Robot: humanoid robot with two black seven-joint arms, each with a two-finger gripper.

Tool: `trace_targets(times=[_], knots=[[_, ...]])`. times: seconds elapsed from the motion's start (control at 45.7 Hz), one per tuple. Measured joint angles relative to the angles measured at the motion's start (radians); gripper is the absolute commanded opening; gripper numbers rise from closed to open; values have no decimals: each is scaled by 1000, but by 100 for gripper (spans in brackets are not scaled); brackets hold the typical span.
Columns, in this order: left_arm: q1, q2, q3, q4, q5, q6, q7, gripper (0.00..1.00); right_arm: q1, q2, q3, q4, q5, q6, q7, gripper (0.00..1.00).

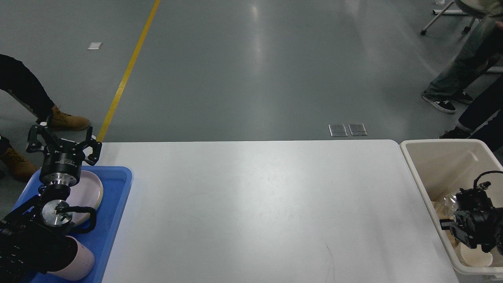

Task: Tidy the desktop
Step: 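Lower the red can into the bin and release it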

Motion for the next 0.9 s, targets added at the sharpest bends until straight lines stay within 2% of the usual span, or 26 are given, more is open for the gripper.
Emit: trace_targets(times=[0.219,0.482,0.525,0.547,0.591,0.679,0.832,0.898], knots=[[0,0,0,0,0,0,0,96,-23,7,8,-1,0,-25,0,1],[0,0,0,0,0,0,0,96,-55,2,48,-1,0,-74,0,36],[0,0,0,0,0,0,0,96,-58,0,48,-1,0,-82,0,47],[0,0,0,0,0,0,0,96,-58,0,48,-1,0,-85,0,57],[0,0,0,0,0,0,0,96,-59,-1,49,-1,0,-94,0,65],[0,0,0,0,0,0,0,96,-59,-2,59,-1,1,-111,0,74],[0,0,0,0,0,0,0,96,-52,-8,93,-1,2,-125,0,100],[0,0,0,0,0,0,0,96,-44,-15,107,0,2,-126,0,100]])
